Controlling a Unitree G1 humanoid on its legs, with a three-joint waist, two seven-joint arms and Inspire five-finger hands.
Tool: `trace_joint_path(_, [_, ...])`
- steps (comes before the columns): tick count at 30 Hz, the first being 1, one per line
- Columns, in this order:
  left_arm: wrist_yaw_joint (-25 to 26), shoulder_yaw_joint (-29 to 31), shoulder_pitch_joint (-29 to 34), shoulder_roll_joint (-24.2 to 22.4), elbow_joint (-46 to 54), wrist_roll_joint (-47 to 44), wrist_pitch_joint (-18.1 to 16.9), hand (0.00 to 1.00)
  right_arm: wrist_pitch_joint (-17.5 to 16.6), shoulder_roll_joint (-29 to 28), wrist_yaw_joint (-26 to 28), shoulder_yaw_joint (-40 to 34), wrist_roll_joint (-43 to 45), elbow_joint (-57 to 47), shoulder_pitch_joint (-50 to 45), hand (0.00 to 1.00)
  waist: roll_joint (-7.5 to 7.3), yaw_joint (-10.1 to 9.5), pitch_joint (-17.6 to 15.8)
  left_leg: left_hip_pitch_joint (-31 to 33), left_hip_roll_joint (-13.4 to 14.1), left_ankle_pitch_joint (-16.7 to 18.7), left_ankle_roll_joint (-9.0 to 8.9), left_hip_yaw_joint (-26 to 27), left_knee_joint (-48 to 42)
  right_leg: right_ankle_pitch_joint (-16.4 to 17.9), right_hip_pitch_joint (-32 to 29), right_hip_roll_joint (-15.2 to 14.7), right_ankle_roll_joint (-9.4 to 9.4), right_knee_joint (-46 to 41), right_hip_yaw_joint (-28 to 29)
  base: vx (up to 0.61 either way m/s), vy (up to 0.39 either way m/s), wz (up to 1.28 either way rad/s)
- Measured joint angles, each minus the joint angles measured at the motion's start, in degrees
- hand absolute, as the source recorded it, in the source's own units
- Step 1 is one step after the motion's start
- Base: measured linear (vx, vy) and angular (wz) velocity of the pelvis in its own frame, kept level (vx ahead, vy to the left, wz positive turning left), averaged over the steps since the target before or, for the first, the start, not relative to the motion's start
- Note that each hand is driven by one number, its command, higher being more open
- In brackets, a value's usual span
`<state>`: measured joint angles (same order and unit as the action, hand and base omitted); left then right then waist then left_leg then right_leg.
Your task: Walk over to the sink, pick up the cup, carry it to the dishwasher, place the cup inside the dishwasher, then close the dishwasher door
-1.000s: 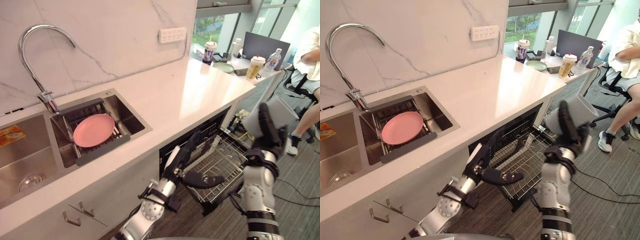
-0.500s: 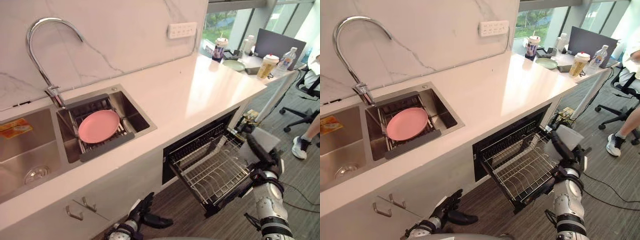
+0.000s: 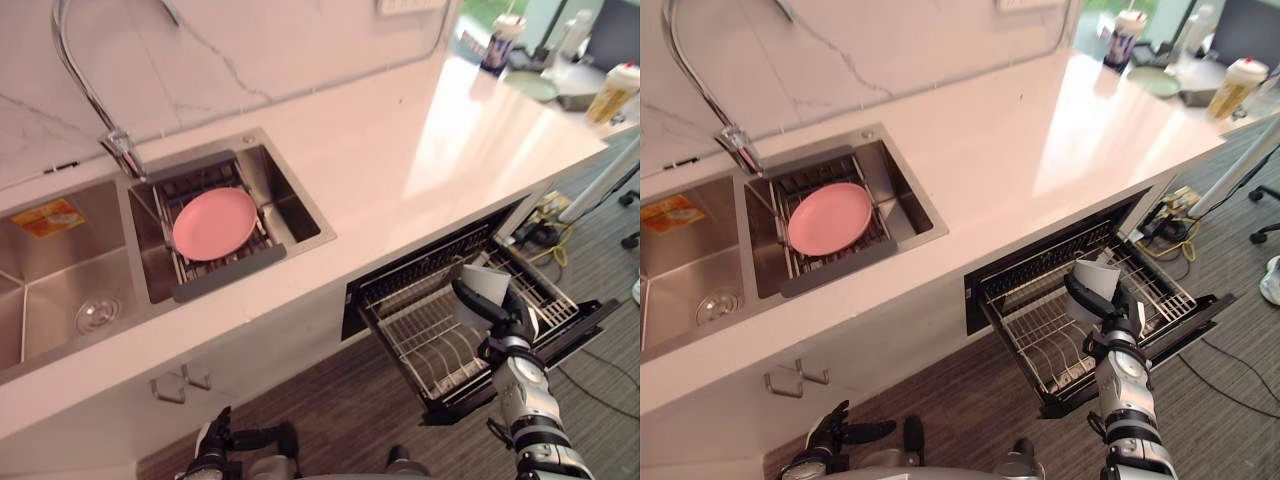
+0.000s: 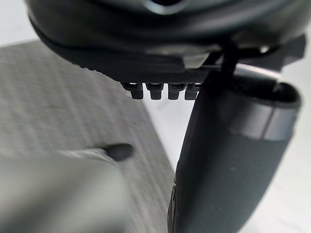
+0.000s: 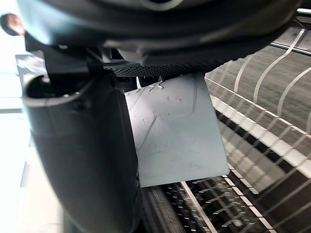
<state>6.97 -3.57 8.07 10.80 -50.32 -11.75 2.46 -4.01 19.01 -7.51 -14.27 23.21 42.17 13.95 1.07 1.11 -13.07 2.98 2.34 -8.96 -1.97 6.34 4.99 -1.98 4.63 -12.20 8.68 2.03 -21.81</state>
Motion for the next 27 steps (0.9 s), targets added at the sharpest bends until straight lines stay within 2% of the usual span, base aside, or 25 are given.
trace_joint_path(5, [-0.75,2.03,-2.17,-0.97,-0.49,-10.57,1.33,1.0,0.01,3.38,0.21,0.11,-3.38,4.48,6.18,0.0,1.71,-1.37,-6.12,4.13,-0.27,-1.76,0.1,-2.78,-0.08,0.05,-2.87,-0.02,-0.28,-1.43,-2.46,-0.03,0.01,0.32])
trace_joint_path(8, [-0.5,2.78,-3.84,-1.08,-1.13,-11.96,0.92,1.0,0.0,4.11,0.34,1.8,-5.63,4.7,7.91,0.0,2.48,-1.82,-9.08,5.36,-0.32,-2.42,0.16,-4.45,-0.07,0.58,-3.84,-0.07,-1.07,-3.06,-3.54,-0.04,0.007,0.23])
trace_joint_path(17, [0.5,3.79,-6.18,-0.61,-1.56,-14.15,1.91,1.0,0.06,4.34,0.68,8.32,-9.22,8.73,11.32,0.0,3.44,-3.7,-12.15,9.36,-0.02,-3.55,-0.07,-6.14,-0.04,2.67,-8.54,-0.27,-1.54,-6.91,-3.46,-0.05,-0.003,0.11])
trace_joint_path(18, [0.48,3.8,-6.92,-0.48,-2.06,-14.37,2.4,1.0,0.36,4.51,0.61,8.54,-9.9,9.63,11.97,1.0,3.5,-4.09,-12.36,9.77,0.0,-3.65,-0.09,-6.15,-0.04,2.74,-8.97,-0.31,-1.55,-7.14,-3.43,0.0,0.0,0.0])
trace_joint_path(27, [0.52,3.5,-9.51,-0.24,-4.05,-14.03,2.42,1.0,1.54,4.95,-0.96,11.63,-11.23,12.6,15.51,1.0,3.42,-4.74,-12.67,9.47,0.49,-4.0,-0.28,-5.98,-0.04,4.25,-9.8,-0.4,-1.67,-9.78,-3.16,0.0,-0.014,0.0])
